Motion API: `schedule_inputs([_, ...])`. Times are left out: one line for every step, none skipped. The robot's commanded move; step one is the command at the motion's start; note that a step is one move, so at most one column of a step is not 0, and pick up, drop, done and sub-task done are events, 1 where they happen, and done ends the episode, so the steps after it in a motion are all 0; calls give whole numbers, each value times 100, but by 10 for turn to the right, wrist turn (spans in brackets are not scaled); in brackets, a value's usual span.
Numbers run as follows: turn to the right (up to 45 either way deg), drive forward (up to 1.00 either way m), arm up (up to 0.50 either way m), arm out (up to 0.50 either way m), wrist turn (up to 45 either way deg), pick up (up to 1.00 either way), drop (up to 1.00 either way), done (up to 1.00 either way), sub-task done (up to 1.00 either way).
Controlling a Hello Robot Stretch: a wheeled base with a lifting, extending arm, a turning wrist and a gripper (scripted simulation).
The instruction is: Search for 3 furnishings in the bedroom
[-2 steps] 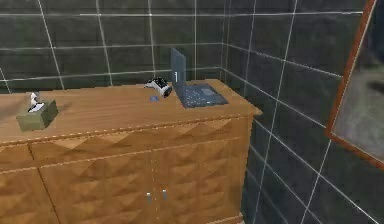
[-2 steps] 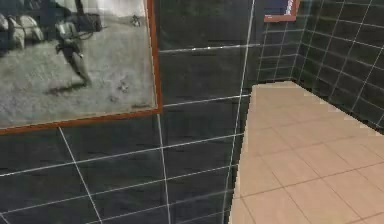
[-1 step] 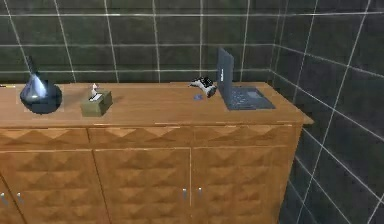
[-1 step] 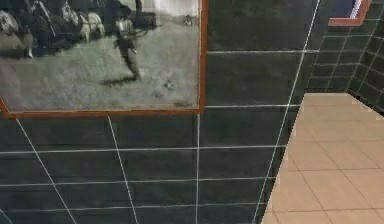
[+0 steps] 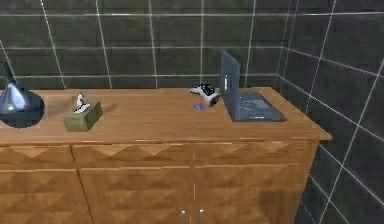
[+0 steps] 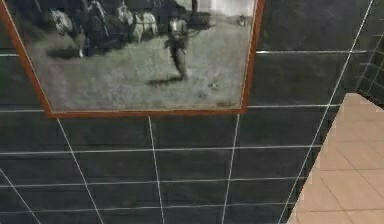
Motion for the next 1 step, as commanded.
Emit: schedule_inputs([-300, 0, 0, 0, 0, 0, 0, 0, 0])
